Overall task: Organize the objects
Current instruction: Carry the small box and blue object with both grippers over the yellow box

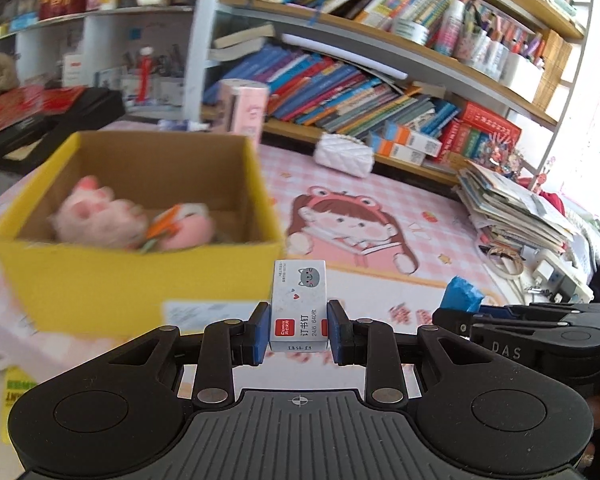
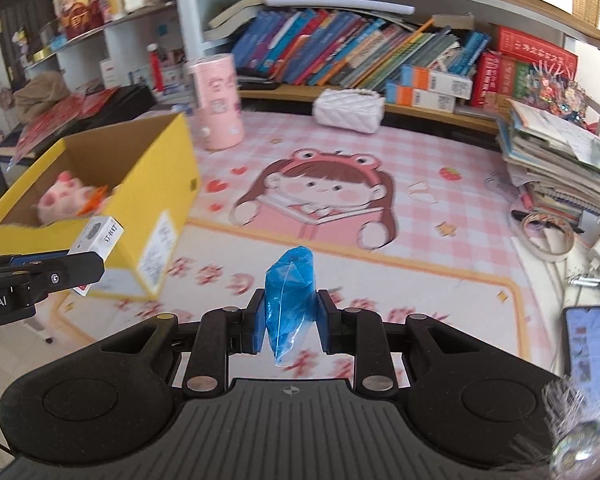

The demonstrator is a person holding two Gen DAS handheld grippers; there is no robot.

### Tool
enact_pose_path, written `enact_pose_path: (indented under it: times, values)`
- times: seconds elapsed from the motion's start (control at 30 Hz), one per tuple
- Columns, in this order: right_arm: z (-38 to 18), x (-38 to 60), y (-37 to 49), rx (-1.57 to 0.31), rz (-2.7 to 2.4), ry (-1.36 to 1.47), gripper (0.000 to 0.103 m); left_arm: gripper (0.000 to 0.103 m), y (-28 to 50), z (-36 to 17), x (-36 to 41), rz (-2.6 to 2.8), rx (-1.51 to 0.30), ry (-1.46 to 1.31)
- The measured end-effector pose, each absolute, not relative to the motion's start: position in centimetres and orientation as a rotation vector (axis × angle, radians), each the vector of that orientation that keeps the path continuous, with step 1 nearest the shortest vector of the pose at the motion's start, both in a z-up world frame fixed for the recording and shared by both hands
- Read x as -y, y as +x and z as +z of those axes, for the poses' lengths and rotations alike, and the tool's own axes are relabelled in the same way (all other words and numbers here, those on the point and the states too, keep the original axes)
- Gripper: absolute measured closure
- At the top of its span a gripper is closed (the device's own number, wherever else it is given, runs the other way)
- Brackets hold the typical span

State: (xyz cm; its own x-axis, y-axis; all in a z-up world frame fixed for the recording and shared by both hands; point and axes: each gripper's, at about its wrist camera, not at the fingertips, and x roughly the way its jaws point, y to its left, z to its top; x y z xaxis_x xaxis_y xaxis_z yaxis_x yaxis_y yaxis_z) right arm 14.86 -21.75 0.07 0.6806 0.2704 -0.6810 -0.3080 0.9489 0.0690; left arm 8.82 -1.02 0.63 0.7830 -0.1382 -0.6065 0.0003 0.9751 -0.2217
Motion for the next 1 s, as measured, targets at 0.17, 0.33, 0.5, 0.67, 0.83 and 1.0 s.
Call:
enact_pose_path:
  times: [0.17,0.33,0.5,0.67,0.83,1.0]
  values:
    - [0.6,18.3,12.1,-0.752,0.363,-0.09,0.079,0.075,5.9,0.6,-2.0,-0.038,-0.672,-0.225]
    - [0.4,16.0,9.1,-0.751,0.378,-0.09,0.079,0.075,3.3,0.3,-4.3,-0.017,-0.68,-0.226]
    - [0.2,14.3,6.9,-0.755,0.376,-0.069,0.079,0.075,1.6,0.2,-5.7,-0.022,-0.684,-0.21]
    - [-0.1,12.9,5.2,-0.757,0.375,-0.046,0.079,0.075,0.3,0.3,-7.1,-0.026,-0.68,-0.197]
    - [0.0,11.8,4.1,-0.748,0.37,-0.032,0.079,0.075,-0.6,0.6,-8.2,-0.026,-0.667,-0.188]
    - [0.2,10.9,3.6,-0.741,0.371,-0.036,0.079,0.075,-1.0,0.7,-8.9,-0.026,-0.657,-0.191]
